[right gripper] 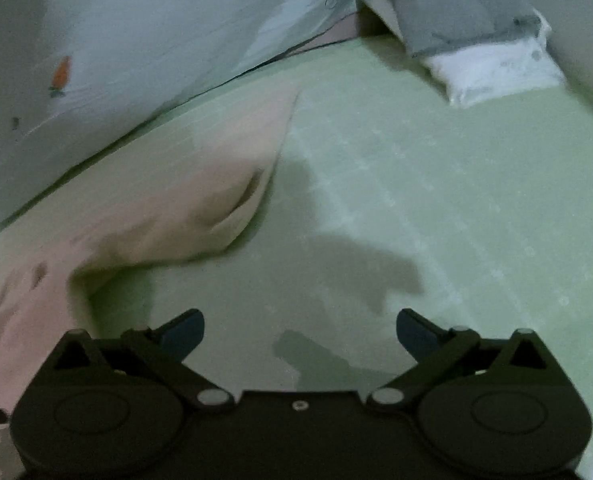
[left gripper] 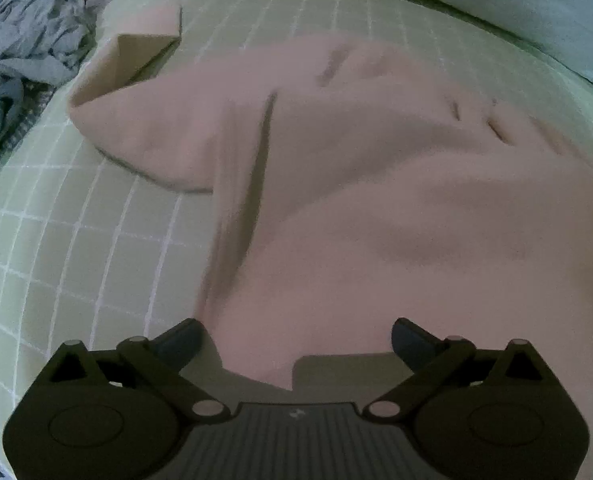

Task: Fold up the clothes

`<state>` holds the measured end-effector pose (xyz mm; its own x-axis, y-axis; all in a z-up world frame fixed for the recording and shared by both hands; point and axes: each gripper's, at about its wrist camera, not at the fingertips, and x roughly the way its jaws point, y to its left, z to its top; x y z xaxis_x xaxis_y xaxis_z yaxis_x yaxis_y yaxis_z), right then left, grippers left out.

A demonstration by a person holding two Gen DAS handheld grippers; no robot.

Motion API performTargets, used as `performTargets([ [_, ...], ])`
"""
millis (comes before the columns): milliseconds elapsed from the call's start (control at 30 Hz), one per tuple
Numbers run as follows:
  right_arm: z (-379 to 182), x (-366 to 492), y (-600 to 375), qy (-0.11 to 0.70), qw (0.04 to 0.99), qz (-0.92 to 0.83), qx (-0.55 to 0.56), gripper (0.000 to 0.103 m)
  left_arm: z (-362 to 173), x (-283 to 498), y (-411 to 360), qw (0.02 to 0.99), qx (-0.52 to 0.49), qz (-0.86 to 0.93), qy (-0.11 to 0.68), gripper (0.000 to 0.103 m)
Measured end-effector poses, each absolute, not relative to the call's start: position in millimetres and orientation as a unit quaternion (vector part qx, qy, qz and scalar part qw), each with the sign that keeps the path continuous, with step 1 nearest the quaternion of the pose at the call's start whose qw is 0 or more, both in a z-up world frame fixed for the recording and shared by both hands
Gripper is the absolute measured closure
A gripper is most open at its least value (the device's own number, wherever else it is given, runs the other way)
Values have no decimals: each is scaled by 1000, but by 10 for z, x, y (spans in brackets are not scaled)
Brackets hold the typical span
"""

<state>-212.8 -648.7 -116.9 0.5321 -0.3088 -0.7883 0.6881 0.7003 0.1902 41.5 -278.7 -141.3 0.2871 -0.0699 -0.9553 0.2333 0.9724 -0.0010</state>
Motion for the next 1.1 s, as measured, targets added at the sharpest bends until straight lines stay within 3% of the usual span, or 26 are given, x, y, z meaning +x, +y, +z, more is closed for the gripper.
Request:
performTargets([
  [67, -1183, -1962, -6654, 382, 836, -313, 237, 1, -1427, 482, -2802, 800, 69, -90, 589, 0],
  [267, -1295, -1370, -7027, 401, 836, -311, 209, 17, -1443, 559, -2834, 804, 57, -75, 588, 0],
  [533, -1365, -895, -7061, 411, 851, -292, 148, 17, -1399, 501, -2849, 802, 62, -80, 588, 0],
  [833, -1295, -672, -7385, 374, 851, -310, 198, 21, -1403, 588, -2869, 792, 67, -85, 601, 0],
  [1100, -1375, -330, -7374, 398, 858, -278, 166, 63, -1400, 604, -2846, 792, 70, -89, 600, 0],
])
